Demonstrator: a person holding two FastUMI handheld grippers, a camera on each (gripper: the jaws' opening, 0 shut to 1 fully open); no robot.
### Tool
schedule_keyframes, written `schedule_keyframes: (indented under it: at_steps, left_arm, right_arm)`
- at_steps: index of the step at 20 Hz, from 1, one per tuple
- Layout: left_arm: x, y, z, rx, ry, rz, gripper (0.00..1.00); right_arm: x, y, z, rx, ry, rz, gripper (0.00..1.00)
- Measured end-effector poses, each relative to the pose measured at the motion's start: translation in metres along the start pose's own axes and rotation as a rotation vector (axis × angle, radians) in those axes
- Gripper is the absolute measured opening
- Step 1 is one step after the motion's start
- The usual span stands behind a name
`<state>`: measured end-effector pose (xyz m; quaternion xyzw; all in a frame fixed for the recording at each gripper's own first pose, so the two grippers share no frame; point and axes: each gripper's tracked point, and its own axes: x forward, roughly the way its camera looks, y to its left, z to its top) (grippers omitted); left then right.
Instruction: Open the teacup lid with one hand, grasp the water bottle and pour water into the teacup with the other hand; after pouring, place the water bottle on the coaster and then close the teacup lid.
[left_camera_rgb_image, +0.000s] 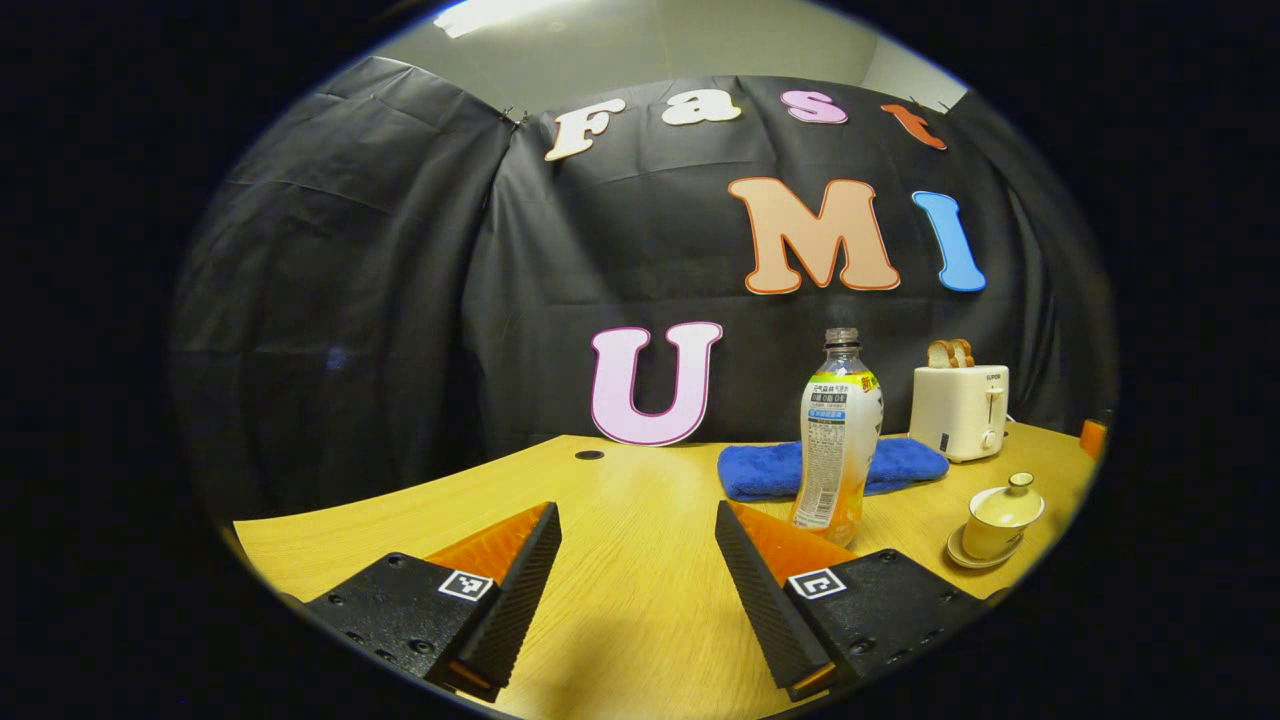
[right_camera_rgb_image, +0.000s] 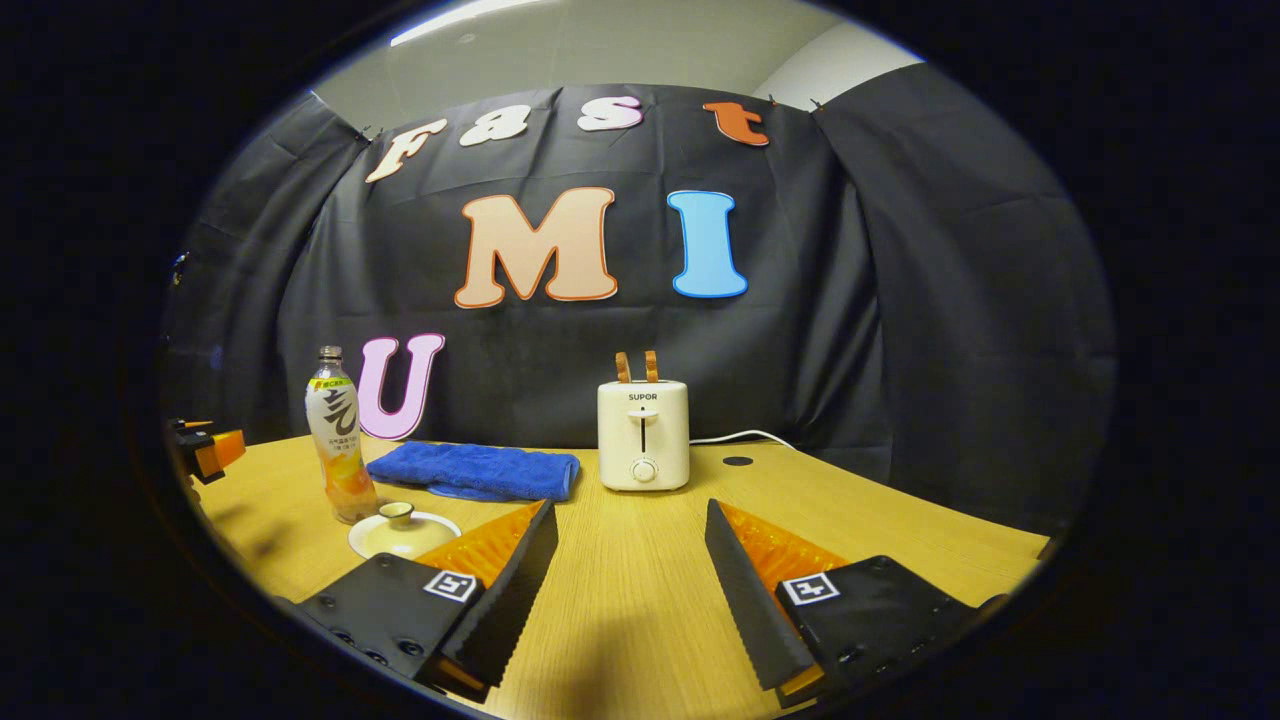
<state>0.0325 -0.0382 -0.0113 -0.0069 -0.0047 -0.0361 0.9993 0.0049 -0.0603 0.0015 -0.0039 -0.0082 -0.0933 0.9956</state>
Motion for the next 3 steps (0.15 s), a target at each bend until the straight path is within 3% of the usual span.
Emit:
schedule_keyframes:
  at_steps: [3]
  left_arm:
    - [-0.0007, 0.0001, 0.0002, 0.000, 0.001, -0.002, 0.91]
  right_arm:
    - [0.0001, -0.0003, 0.0000, 0.000, 0.000, 0.000, 0.87]
